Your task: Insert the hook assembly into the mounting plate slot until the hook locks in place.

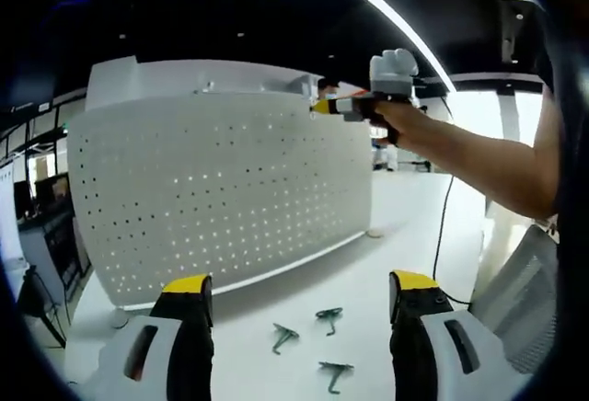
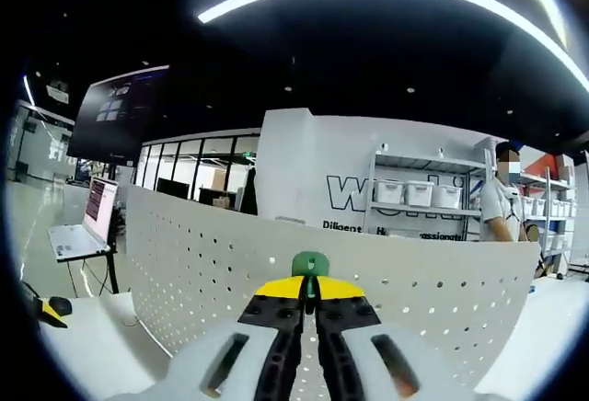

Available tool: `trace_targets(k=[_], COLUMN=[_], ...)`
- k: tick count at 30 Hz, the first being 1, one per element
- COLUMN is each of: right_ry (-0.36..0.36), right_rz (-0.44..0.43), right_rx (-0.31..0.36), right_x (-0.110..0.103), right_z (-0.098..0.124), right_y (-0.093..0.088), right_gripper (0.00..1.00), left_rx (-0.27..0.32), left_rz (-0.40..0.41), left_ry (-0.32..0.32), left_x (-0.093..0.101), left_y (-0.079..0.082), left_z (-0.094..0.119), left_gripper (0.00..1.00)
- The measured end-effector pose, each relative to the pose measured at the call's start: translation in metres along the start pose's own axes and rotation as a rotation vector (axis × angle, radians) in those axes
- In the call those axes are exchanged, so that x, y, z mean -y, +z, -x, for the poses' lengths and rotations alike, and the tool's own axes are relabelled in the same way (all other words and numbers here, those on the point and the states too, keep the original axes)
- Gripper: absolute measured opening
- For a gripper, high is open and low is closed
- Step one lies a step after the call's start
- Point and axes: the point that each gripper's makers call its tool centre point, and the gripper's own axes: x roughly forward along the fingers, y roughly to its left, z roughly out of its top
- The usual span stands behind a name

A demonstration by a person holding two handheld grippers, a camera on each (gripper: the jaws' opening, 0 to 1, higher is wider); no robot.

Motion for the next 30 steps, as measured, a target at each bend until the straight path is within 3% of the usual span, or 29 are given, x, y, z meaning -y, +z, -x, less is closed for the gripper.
trace_targets(k=[16, 30], right_ry=[-0.029, -0.046], right_rz=[-0.021, -0.020], right_rx=[-0.039, -0.022], right_x=[0.008, 0.007], right_z=[-0.017, -0.023], right_y=[-0.019, -0.018], right_gripper=[0.02, 0.02], left_rx=[-0.007, -0.007], left_rz=[0.007, 0.019], left_ry=[-0.008, -0.011], left_x=[0.000, -0.001], left_y=[-0.002, -0.002], left_z=[-0.001, -0.002], left_gripper=[0.78, 0.76])
